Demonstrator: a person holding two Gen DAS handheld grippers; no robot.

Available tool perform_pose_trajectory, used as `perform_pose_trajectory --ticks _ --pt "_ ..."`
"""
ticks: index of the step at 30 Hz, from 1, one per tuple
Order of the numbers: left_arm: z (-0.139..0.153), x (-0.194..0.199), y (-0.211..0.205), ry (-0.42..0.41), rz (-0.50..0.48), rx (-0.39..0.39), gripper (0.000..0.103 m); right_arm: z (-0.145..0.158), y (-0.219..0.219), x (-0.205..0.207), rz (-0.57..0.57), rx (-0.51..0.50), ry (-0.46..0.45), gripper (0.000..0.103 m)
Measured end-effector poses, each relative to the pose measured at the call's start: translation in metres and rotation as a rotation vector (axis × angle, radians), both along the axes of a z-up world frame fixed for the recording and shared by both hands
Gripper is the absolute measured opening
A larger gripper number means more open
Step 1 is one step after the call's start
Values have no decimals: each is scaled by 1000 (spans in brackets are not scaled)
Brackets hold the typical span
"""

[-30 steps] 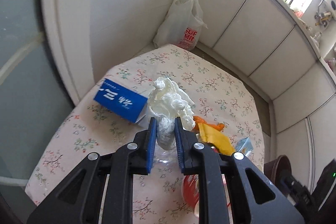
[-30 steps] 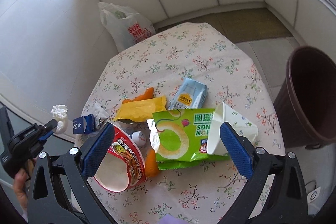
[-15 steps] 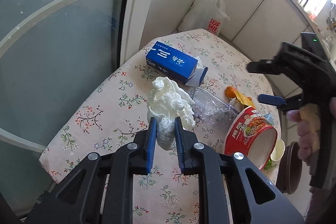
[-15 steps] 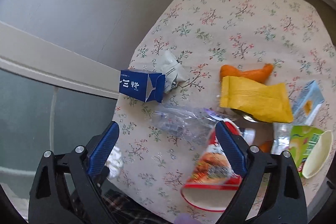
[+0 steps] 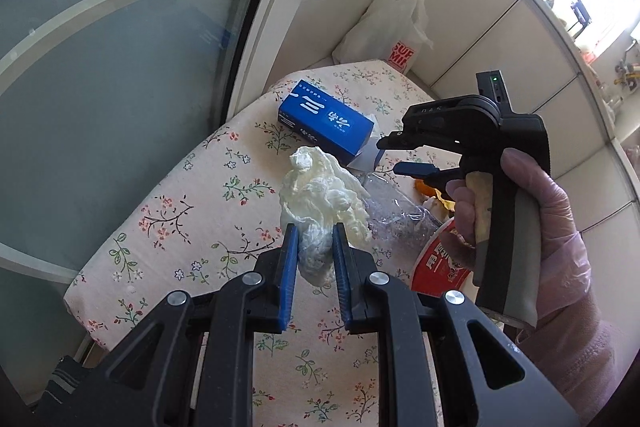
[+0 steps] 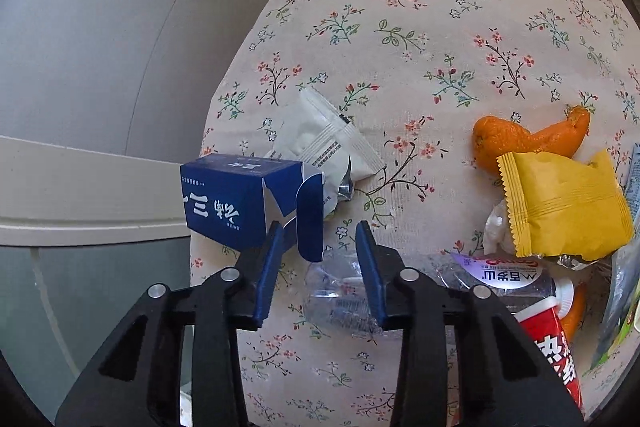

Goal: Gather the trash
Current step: 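Grasp the blue milk carton with the right gripper while the left gripper holds the tissue, then carry the carton with the right gripper to the brown bin and release while the left drops the tissue in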

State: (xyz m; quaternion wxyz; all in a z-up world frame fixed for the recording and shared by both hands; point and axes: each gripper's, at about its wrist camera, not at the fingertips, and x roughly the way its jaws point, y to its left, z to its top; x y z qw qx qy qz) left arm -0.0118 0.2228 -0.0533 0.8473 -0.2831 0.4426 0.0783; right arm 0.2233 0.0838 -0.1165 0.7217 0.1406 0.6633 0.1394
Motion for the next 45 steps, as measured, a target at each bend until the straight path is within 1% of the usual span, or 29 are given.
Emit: perform_pose_trajectory --ticks 4,7,8,9,10,13,15,19,22,28,31,36,41,45 --pt "0 0 -2 -1 -10 -3 18 -10 2 2 -9 29 18 35" --pt "0 0 1 -1 -2 -6 18 -16 4 0 -7 13 9 34" --pt "0 0 1 1 -1 -8 18 -17 5 0 -5 2 0 31" --pt "-1 0 1 2 0 -11 18 -18 6 -1 0 -7 -14 17" --pt "-1 1 1 4 0 -14 18 -18 7 -1 7 -14 -30 9" --pt "-1 3 1 6 4 -16 18 -15 9 -6 25 -14 -72 6" --pt "-1 3 3 5 12 -22 18 -10 10 -10 36 -25 -105 5" --pt "-2 1 8 0 41 -21 18 12 12 -24 78 -68 -224 4" --pt "-2 1 9 -6 62 -18 18 32 12 -42 119 -104 -324 4" --pt "1 -1 6 -27 88 1 18 73 1 -84 163 -116 -503 4" --pt "3 -3 6 -41 100 5 18 87 -12 -100 158 -112 -557 4" --pt "10 -4 4 -75 105 16 18 109 -42 -124 129 -156 -677 4" --pt "16 -4 -4 -111 92 28 18 127 -83 -139 63 -165 -735 4" --pt "20 -2 -14 -139 73 36 18 138 -117 -152 -4 -193 -782 4"
